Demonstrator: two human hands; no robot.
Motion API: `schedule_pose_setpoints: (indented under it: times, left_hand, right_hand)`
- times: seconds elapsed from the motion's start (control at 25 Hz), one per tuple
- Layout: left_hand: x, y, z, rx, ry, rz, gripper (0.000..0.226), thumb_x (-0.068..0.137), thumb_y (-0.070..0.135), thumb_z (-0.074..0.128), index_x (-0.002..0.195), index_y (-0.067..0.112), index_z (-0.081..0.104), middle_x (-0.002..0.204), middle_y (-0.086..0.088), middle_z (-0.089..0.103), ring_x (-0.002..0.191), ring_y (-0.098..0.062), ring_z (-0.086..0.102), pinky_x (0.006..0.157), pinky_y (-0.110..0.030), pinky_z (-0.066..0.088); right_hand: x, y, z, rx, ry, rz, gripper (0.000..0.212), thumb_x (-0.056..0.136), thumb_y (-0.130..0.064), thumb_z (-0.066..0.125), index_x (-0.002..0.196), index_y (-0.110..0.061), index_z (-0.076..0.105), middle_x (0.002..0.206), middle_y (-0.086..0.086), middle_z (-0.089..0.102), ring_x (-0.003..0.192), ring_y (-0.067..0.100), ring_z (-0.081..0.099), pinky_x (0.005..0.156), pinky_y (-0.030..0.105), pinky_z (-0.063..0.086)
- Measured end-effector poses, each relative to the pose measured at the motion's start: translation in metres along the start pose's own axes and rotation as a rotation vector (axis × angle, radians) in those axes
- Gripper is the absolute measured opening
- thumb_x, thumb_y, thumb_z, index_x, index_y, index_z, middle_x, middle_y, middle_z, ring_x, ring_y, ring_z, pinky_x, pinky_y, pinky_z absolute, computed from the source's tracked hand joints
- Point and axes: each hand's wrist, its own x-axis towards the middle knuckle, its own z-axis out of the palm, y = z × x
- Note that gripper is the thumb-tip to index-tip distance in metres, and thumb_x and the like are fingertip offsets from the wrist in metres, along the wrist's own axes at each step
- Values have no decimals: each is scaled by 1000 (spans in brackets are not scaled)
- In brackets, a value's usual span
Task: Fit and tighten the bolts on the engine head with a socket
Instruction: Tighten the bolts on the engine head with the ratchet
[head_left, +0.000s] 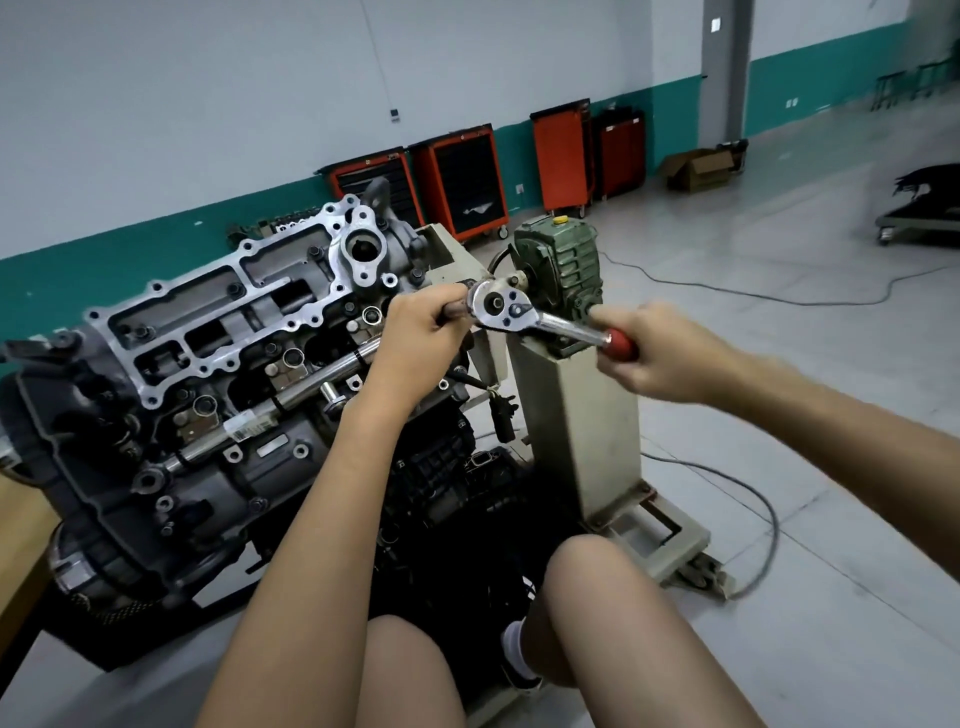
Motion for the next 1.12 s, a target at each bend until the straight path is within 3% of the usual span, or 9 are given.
schedule_pose_setpoints:
  times: [0.08, 0.16, 0.28, 0.48, 0.68, 0.8, 0.88, 0.96, 1.12]
  left_hand:
    - [-1, 1, 0, -10, 38, -16, 19, 85, -3, 50, 70, -13, 56, 57, -21, 46, 55, -6, 31, 53, -25, 25]
    - [-3, 1, -1, -20, 68, -15, 17, 83, -5, 48, 69, -10, 57, 53, -9, 45, 51, -4, 31, 50, -20, 24]
    - [-6, 1, 0, -7, 79, -6, 14, 77, -7, 47, 71, -9, 59, 62, -20, 58, 55, -16, 44, 52, -27, 35]
    - [-3, -6, 0, 10, 84, -45, 14, 82, -6, 56, 70, -12, 56, 65, -28, 56, 58, -24, 43, 57, -43, 43]
    - [-2, -2, -2, 10, 34, -12, 12, 80, -5, 50, 73, -9, 59, 66, -23, 59, 58, -23, 44, 53, -31, 33]
    - [0, 1, -1, 22, 31, 1, 17, 82, -3, 50, 70, -14, 56, 62, -27, 49, 57, -15, 31, 54, -28, 24]
    - [0, 2, -1, 23, 35, -7, 16, 83, -6, 52, 70, -14, 55, 62, -27, 48, 58, -12, 31, 55, -27, 24]
    - [-2, 2, 0, 27, 65, -9, 15, 81, -7, 51, 67, -14, 52, 60, -26, 46, 57, -10, 29, 53, -24, 23]
    - [-5, -1, 3, 26, 99, 1, 13, 77, -9, 48, 67, -13, 56, 62, -24, 53, 58, -24, 40, 53, -27, 31]
  right_hand:
    - [14, 7, -11, -110, 58, -58, 19, 79, -10, 62, 73, -17, 46, 54, -3, 43, 54, 30, 49, 52, 32, 35]
    - [0, -5, 8, 17, 103, 21, 28, 79, -9, 62, 71, -24, 41, 54, -4, 42, 51, 23, 45, 52, 30, 35]
    - [-39, -59, 67, 512, 221, 214, 42, 79, 3, 64, 62, -25, 37, 51, -10, 37, 45, 7, 35, 47, 23, 31]
    - [-42, -151, 132, 1251, 189, 457, 22, 72, -12, 56, 61, -25, 40, 45, -6, 36, 33, 12, 35, 35, 18, 32]
    - [-35, -49, 61, 588, 21, 177, 41, 79, 7, 59, 61, -23, 39, 48, -12, 37, 42, 2, 33, 46, 20, 31]
    - [8, 3, -3, 45, -36, -30, 25, 77, 2, 61, 68, -17, 47, 51, -11, 39, 44, 3, 37, 48, 12, 28]
    - [25, 11, -19, -106, 26, -104, 17, 75, -3, 63, 71, -13, 51, 50, -12, 38, 46, 1, 39, 47, 11, 28]
    - [13, 3, -7, -52, 66, -38, 26, 76, -3, 65, 68, -18, 46, 52, -10, 40, 47, 1, 38, 47, 13, 29]
    - [-45, -61, 73, 562, 206, 254, 35, 78, 1, 66, 64, -18, 41, 50, -8, 36, 45, 7, 32, 46, 23, 31]
